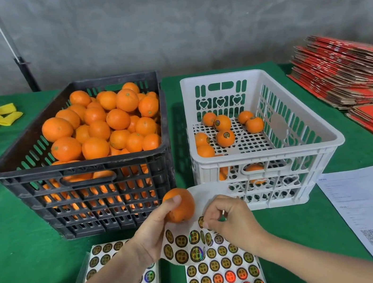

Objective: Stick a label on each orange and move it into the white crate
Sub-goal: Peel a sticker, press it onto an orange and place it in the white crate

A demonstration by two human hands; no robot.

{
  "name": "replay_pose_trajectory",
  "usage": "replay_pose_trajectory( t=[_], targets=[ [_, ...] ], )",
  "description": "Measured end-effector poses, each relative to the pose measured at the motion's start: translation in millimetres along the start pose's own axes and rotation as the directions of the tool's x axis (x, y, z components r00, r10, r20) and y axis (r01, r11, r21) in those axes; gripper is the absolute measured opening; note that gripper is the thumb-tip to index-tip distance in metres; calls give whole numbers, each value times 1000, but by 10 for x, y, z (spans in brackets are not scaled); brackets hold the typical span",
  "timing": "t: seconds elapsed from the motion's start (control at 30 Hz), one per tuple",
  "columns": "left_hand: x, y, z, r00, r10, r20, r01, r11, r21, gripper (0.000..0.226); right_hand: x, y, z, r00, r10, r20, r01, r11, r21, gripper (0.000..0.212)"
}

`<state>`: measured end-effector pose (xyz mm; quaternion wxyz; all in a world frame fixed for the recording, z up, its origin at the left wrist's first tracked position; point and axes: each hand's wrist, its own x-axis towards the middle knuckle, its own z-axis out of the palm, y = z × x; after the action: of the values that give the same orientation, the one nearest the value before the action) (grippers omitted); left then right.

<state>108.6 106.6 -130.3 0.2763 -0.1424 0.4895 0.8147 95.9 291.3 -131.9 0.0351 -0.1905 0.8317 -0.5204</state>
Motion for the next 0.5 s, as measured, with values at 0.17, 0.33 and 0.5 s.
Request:
replay_pose_trajectory(
  t=[0.17, 0.33, 0.5],
  targets=[
    [32, 24, -1, 1000, 14, 1, -14, 1000, -6, 106, -6, 3, 47, 995, 67, -70, -63, 996, 65, 18],
    [47, -3, 30, 1000, 14, 21, -12, 996, -87, 98, 34, -1, 38, 995, -39, -94, 37, 999, -21, 7],
    [70, 41, 49, 999, -31, -34, 28, 997, -77, 97, 42, -26, 0, 990, -108, -92, 106, 994, -24, 14]
  ],
)
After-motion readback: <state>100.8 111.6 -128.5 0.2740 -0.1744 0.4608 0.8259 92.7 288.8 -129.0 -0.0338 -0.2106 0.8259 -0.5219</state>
